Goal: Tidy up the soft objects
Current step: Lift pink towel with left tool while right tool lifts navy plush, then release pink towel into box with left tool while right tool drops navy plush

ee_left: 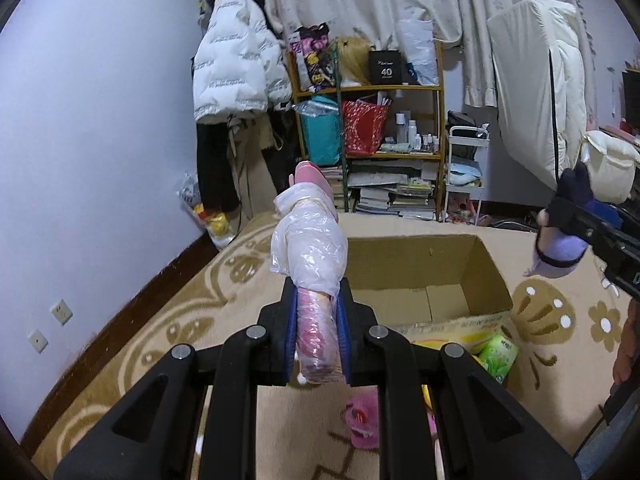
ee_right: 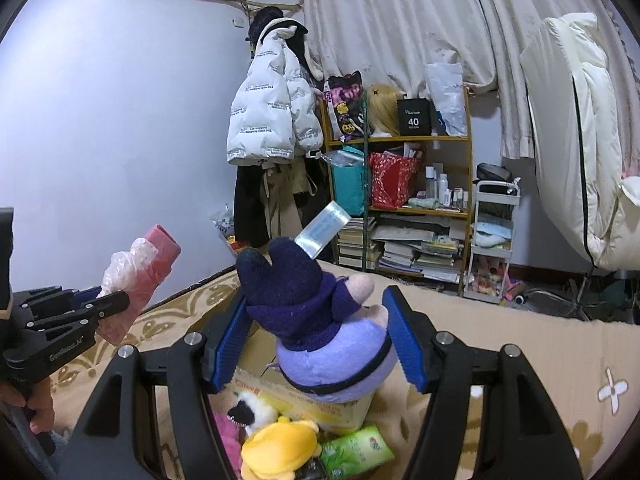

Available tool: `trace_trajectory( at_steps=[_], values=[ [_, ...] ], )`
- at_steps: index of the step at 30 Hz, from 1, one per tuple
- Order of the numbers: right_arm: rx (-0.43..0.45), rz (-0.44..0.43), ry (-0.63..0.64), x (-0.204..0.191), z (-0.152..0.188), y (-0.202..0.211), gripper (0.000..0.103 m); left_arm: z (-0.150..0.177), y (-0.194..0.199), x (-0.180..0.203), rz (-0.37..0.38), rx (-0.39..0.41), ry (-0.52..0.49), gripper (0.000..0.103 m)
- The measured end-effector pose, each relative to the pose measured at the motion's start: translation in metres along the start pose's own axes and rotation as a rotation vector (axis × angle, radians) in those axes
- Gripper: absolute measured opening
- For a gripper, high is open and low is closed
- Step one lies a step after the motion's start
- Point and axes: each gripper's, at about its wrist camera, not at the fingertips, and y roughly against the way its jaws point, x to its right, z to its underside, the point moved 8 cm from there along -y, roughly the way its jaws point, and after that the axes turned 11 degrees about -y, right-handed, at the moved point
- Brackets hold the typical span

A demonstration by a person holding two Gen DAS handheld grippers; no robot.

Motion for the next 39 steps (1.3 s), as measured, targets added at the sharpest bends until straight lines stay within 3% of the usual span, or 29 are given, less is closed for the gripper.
trace_trajectory(
  at_steps=[6, 13, 24, 39],
  values=[
    [-0.002, 0.001, 0.056, -0.003, -0.001, -0.018, 0.069, -0.018, -0.012, 0.008, -0.007, 0.036, -0.056, 0.016],
    [0.003, -0.013, 0.091, -0.002, -0.005, -0.039, 0.069, -0.017, -0.034, 0.01, 0.009, 0.022, -0.046, 0.016],
    [-0.059, -0.04, 0.004, 0.017, 0.009, -0.075, 0.069, -0.012, -0.064, 0.017, 0.065, 0.0, -0.022, 0.016],
    [-0.171, -0.048, -0.014, 0.026, 0.045, -0.105, 0.07, 0.009, -0.1, 0.032, 0.14, -0.109, -0.004, 0.017]
  ],
)
